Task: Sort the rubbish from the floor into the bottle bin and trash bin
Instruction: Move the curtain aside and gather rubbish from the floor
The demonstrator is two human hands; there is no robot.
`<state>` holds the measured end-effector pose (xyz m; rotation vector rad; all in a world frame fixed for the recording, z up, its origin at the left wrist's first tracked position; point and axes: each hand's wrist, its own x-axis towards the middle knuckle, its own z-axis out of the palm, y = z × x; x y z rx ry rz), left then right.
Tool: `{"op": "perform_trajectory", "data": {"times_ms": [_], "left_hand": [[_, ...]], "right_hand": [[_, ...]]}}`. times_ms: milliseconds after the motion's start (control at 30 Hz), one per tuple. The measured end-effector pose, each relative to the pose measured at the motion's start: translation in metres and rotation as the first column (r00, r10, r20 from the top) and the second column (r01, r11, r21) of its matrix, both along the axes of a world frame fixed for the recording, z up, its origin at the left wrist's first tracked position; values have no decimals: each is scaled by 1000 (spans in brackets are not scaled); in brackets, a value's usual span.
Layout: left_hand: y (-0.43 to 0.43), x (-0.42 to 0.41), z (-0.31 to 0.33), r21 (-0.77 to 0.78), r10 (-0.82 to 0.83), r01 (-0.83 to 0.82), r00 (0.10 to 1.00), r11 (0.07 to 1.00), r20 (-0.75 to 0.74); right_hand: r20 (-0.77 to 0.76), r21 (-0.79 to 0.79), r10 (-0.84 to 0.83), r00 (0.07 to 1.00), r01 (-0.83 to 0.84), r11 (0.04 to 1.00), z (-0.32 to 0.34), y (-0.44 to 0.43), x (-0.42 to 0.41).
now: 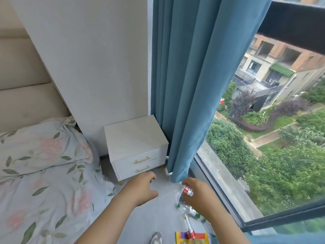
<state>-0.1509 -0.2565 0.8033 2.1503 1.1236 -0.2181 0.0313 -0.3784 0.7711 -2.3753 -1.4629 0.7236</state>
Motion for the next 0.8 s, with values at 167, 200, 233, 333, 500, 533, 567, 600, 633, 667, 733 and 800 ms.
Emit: {"op": "perform_trajectory", "data": {"times_ms": [167, 200, 233, 333, 500, 533, 567, 600, 633, 667, 733, 800], "left_hand": [[62, 51, 4, 20, -76, 77, 995, 997, -59], [71, 62, 5, 20, -88, 89, 994, 996, -61], [80, 73, 6, 15, -100, 101, 993, 995, -59], [104, 106, 8, 9, -159, 160, 985, 987, -66], [129, 166, 9, 5, -297, 298, 952, 954, -80], [133, 180, 8, 8, -333, 335, 939, 942, -82], [136, 194, 6, 10, -370, 372, 925, 928, -82], [138, 208, 5, 11, -406, 408, 911, 913, -78], [140, 222, 2, 9, -444, 446, 893, 895, -78], [142, 236, -2, 6, -486, 488, 870, 873, -82], [145, 263, -10, -10, -580, 582, 809, 813, -101], [148, 289, -20, -32, -669, 671, 733, 741, -119]], "right_hand": [[-14, 8, -25, 1000, 25, 1000, -2, 56, 43], [-18, 7, -35, 999, 35, 999, -3, 66, 53], [-21, 5, -51, 998, 52, 999, -3, 75, 62], [-56, 7, -111, 992, 111, 994, -3, 93, 85], [-88, -20, -231, 969, 230, 973, -4, 96, 119], [-88, -23, -269, 959, 268, 963, -4, 94, 126], [-93, -23, -317, 944, 316, 948, -4, 92, 133], [-103, -24, -367, 925, 366, 930, -4, 90, 139], [-115, -28, -413, 903, 413, 910, -4, 87, 144], [-125, -28, -460, 879, 461, 887, -5, 85, 149], [-142, -32, -558, 818, 559, 828, -7, 81, 156], [-155, -32, -650, 744, 654, 756, -14, 77, 162]]}}
